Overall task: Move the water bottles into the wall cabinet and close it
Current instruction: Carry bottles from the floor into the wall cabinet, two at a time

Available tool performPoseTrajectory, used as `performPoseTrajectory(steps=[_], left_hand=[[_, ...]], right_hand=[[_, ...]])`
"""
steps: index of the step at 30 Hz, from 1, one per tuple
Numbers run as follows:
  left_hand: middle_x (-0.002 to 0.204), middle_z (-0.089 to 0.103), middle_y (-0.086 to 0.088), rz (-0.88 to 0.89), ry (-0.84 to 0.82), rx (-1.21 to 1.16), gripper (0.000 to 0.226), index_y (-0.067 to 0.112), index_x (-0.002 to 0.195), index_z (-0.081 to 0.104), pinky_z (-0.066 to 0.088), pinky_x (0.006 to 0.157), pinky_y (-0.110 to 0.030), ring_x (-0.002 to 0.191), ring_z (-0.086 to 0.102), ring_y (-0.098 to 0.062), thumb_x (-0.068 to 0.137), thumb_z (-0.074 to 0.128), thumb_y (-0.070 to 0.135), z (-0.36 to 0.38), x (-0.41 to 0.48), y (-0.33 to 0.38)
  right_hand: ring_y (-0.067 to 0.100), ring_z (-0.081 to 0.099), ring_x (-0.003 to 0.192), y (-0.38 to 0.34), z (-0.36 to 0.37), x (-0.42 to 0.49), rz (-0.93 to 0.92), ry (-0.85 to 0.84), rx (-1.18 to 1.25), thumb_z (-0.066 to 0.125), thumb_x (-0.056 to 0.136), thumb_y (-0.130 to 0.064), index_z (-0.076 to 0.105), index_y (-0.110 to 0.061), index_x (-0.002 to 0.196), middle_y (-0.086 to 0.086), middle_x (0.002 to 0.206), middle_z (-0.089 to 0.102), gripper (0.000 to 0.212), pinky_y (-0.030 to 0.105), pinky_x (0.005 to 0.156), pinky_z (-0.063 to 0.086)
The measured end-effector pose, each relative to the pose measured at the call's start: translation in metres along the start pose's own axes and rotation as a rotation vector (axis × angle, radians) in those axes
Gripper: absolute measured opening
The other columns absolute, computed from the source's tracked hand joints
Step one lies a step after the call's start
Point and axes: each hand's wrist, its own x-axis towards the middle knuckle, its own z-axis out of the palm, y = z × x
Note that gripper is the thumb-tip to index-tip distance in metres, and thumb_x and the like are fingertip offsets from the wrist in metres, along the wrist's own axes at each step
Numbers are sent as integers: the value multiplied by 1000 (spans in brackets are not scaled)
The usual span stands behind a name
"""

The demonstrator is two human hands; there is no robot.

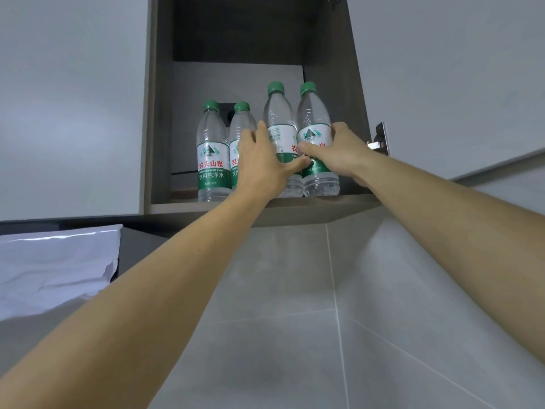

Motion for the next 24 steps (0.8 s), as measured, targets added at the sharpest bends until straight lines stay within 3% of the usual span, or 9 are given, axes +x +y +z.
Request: performPoseTrajectory(steps=[3, 5, 7, 11, 13, 15, 18, 20, 24], left_hand=[[131, 45, -10, -25, 31, 81, 87, 6, 137, 48, 48, 100, -38, 122, 50, -29, 76, 80, 59, 1, -6, 1], [125, 50, -10, -67, 36, 98, 76, 6, 123, 56, 51, 92, -39, 113, 56, -29, 75, 80, 60, 1, -11, 2], [120, 58, -12, -113, 43, 122, 71, 4, 115, 58, 48, 79, -35, 107, 60, -30, 76, 80, 58, -1, -16, 5], [107, 68, -11, -198, 62, 100, 61, 4, 119, 52, 40, 67, -34, 102, 65, -31, 84, 78, 47, -3, -23, 6], [108, 67, -13, -203, 42, 121, 53, 5, 114, 57, 38, 66, -34, 102, 64, -33, 88, 74, 46, -3, -23, 5], [104, 67, -15, -204, 13, 143, 41, 5, 93, 60, 35, 58, -31, 96, 65, -33, 91, 71, 45, -2, -21, 2], [80, 61, -11, -227, -20, 190, 49, 9, 66, 46, 28, 47, -28, 77, 60, -29, 94, 69, 42, -5, -21, 1], [76, 58, -9, -214, -21, 207, 42, 7, 74, 51, 36, 52, -31, 73, 56, -27, 94, 70, 37, -7, -21, 5], [95, 67, -17, -164, -36, 273, 29, 0, 96, 67, 46, 62, -37, 89, 66, -33, 94, 73, 28, -5, -20, 10]], right_hand=[[24, 62, 118, 0, 1, -11, 0, -34, 9, 80, 77, -59, 39, -22, 151, 3, 133, 60, 92, 39, 103, 50], [25, 60, 122, 3, 3, -15, 18, -44, 6, 78, 56, -68, 44, -30, 150, 7, 140, 57, 107, 44, 109, 48], [25, 61, 120, 4, 3, -17, 38, -77, -14, 79, 49, -65, 47, -30, 146, 7, 138, 59, 108, 45, 107, 50], [22, 64, 106, 9, 1, -21, 96, -61, -12, 88, 78, -34, 39, -9, 142, 5, 122, 63, 84, 32, 82, 50], [21, 65, 102, 14, 3, -20, 92, -39, 0, 88, 80, -30, 39, -7, 139, 6, 119, 64, 81, 29, 69, 46], [21, 67, 101, 16, 6, -18, 73, -31, 0, 90, 77, -32, 47, -8, 133, 6, 118, 68, 74, 31, 69, 47], [20, 62, 100, 14, 8, -19, 56, -61, -21, 87, 82, -30, 54, -10, 129, 1, 114, 64, 61, 33, 80, 44], [20, 58, 100, 16, 10, -18, 46, -62, -60, 84, 86, -31, 59, -11, 131, 2, 112, 62, 55, 31, 82, 42], [27, 64, 110, 20, 14, -15, 65, -29, -103, 83, 87, -31, 63, -4, 130, 11, 124, 68, 54, 30, 83, 44]])
